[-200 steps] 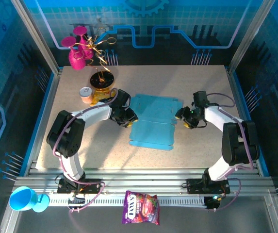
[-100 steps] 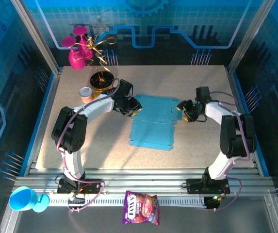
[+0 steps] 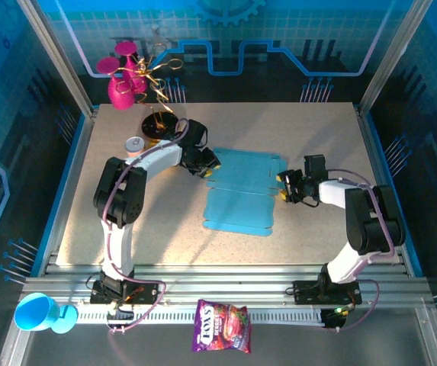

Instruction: Fold the paper box

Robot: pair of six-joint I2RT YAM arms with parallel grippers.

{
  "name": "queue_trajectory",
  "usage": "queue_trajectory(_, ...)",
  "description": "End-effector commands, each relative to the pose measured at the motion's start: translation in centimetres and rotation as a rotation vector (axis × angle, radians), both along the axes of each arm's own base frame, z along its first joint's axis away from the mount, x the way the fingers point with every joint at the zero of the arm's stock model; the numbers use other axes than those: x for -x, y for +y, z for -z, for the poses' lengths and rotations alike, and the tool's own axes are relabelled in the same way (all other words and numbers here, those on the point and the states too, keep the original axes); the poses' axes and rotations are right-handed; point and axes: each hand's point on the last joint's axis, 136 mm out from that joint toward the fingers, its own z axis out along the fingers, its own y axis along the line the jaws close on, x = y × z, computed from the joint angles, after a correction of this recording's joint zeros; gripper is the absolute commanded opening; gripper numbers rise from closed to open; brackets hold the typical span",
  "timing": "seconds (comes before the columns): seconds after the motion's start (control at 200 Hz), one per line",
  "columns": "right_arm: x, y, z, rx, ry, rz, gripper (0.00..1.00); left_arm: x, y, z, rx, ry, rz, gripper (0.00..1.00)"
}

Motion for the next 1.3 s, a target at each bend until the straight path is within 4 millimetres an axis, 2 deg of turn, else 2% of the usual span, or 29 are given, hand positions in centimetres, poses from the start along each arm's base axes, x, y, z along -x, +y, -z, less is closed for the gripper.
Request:
queue_trajectory(0.0, -1.5, 0.2, 0.2, -0.035, -0.022, 0.041, 0.51, 0.4, -0.1, 0.5, 0.003, 0.033, 0.034, 0.32)
queue_trajectory(0.125, -1.8, 0.1, 0.3, -0.035, -0.024, 0.054, 0.46, 0.6, 0.1, 0.8, 0.003, 0.041, 0.035, 0.32)
queue_trajectory(0.28, -2.7, -0.3, 0.3, -0.035, -0.069, 0.088, 0.34, 0.6, 0.1, 0.4, 0.004, 0.033, 0.042, 0.32)
queue_trajectory(0.535, -4.8, -1.3, -0.5, -0.05, -0.176, 0.16, 0.22, 0.5, 0.1, -1.1, 0.012, 0.005, 0.049, 0.32)
queue_trajectory(0.846, -6.3, -1.8, -0.8, -0.049, -0.235, 0.191, 0.03, 1.2, 0.3, -2.7, 0.015, -0.017, 0.051, 0.32)
queue_trajectory(0.911, -6.2, -1.7, -1.1, -0.058, -0.228, 0.192, 0.05, 1.3, 0.5, -3.1, 0.012, -0.022, 0.048, 0.33)
queue_trajectory(0.996, -5.3, -1.7, -1.7, -0.025, -0.197, 0.179, 0.16, 1.2, 0.7, -3.7, 0.004, -0.03, 0.042, 0.35)
queue_trajectory(1.126, -4.5, -1.7, -2.3, 0.046, -0.161, 0.103, 0.27, 0.5, 1.6, -2.9, -0.02, 0.002, 0.018, 0.34)
queue_trajectory(1.236, -4.9, -2.5, -2.4, 0.112, -0.134, 0.009, 0.37, -0.8, 2.6, -2.3, -0.037, 0.004, -0.012, 0.33)
queue_trajectory(1.251, -5.5, -2.5, -3.0, 0.118, -0.147, -0.006, 0.39, -0.9, 2.7, -2.1, -0.038, 0.008, -0.014, 0.33)
queue_trajectory(1.296, -5.7, -2.5, -2.9, 0.141, -0.116, -0.067, 0.42, -1.3, 2.6, -1.7, -0.04, 0.017, -0.01, 0.32)
